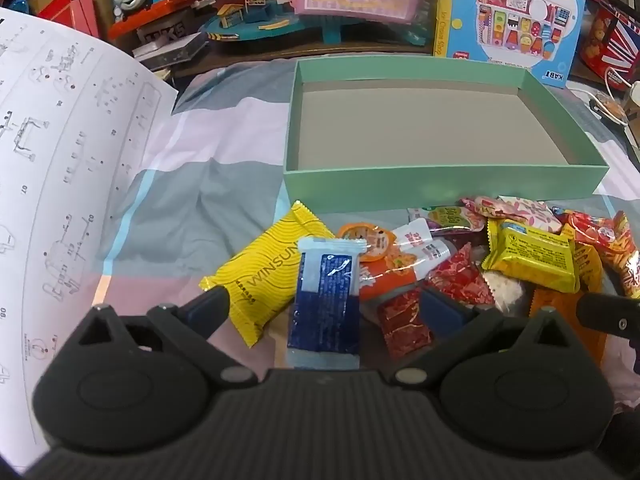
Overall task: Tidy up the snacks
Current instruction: 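Lift the blue-white packet with the left tool while the right tool grasps a red wrapped candy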
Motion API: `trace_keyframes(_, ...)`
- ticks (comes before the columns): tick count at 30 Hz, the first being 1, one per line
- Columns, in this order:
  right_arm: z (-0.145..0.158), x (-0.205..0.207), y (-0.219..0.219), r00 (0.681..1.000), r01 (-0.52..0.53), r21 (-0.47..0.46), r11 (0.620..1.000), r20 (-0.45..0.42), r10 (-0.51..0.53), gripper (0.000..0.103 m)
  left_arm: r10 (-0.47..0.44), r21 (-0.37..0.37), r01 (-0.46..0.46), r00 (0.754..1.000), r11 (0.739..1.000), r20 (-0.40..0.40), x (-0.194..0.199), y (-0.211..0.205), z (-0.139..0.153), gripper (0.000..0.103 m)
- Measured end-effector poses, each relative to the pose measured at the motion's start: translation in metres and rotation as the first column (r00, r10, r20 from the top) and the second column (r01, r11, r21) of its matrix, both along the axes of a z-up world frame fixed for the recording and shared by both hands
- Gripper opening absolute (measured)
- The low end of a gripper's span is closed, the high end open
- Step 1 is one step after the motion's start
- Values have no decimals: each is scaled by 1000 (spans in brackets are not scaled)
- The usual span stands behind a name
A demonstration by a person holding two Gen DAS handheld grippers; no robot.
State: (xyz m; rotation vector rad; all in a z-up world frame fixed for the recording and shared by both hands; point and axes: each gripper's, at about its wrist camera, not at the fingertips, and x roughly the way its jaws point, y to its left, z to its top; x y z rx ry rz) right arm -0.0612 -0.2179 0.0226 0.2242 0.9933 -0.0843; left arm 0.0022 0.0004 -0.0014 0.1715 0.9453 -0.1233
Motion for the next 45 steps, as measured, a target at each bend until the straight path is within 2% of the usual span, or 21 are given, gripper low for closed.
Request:
trace_keyframes(9, 2, 1, -2, 1000, 4, 22, 1000, 1, -4, 103, -10, -16, 10, 1000, 1000, -4, 2, 5, 1, 103)
trace_keyframes(17, 3, 3, -10, 999, 22, 77, 997, 39, -25, 102, 8, -51, -9, 1000, 999, -22, 12, 29, -8, 103)
trace_keyframes(19, 2, 6, -9, 999, 1, 90, 996, 45, -5, 92, 9, -67, -12, 999, 998, -51, 15, 33, -15, 103)
trace_keyframes(20, 2, 8, -8, 999, -12, 102, 995, 43, 7, 91, 8, -76, -13, 998, 997, -69, 16, 35, -19, 103)
trace_keyframes(24, -1, 20, 1, 998, -60, 155, 986, 26, 57, 59, -9, -113, -2, 995, 994, -100, 21, 34, -32, 95)
trace_keyframes(25, -2, 23, 4, 997, -72, 176, 982, 16, 70, 53, -12, -116, 0, 995, 993, -103, 22, 32, -34, 95)
trace_keyframes(26, -4, 26, 8, 996, -84, 199, 976, 6, 84, 51, -16, -118, 3, 994, 993, -105, 25, 30, -37, 95)
trace_keyframes(28, -6, 31, 15, 994, -105, 228, 968, -4, 108, 50, -27, -116, 14, 993, 993, -114, 30, 25, -44, 90)
trace_keyframes(29, -6, 33, 19, 992, -118, 235, 965, -7, 123, 50, -31, -121, 17, 993, 992, -118, 31, 24, -47, 73)
trace_keyframes(30, -6, 35, 23, 991, -129, 240, 962, -10, 135, 50, -25, -119, 13, 994, 993, -105, 31, 23, -48, 45)
trace_keyframes(31, -6, 37, 27, 989, -142, 245, 959, -13, 150, 50, -29, -131, 15, 994, 991, -105, 31, 24, -48, 40)
trace_keyframes(34, -10, 44, 38, 984, -164, 251, 954, -24, 175, 50, -28, -205, -1, 989, 979, -142, 32, 32, -51, 39)
trace_keyframes(37, -20, 54, 48, 981, -168, 260, 951, -47, 186, 50, -36, -220, 0, 987, 976, -158, 29, 39, -55, 38)
trace_keyframes(39, -28, 60, 55, 979, -166, 266, 950, -67, 190, 50, -40, -226, -1, 983, 974, -177, 27, 42, -59, 41)
trace_keyframes(43, -44, 73, 63, 980, -161, 275, 948, -70, 187, 50, -40, -222, 4, 987, 975, -157, 27, 42, -61, 44)
trace_keyframes(44, -48, 77, 63, 980, -158, 286, 945, -71, 185, 46, -41, -217, 7, 988, 976, -152, 27, 40, -62, 43)
trace_keyframes(45, -51, 79, 64, 981, -148, 298, 943, -74, 177, 31, -40, -206, 9, 988, 979, -147, 27, 39, -62, 37)
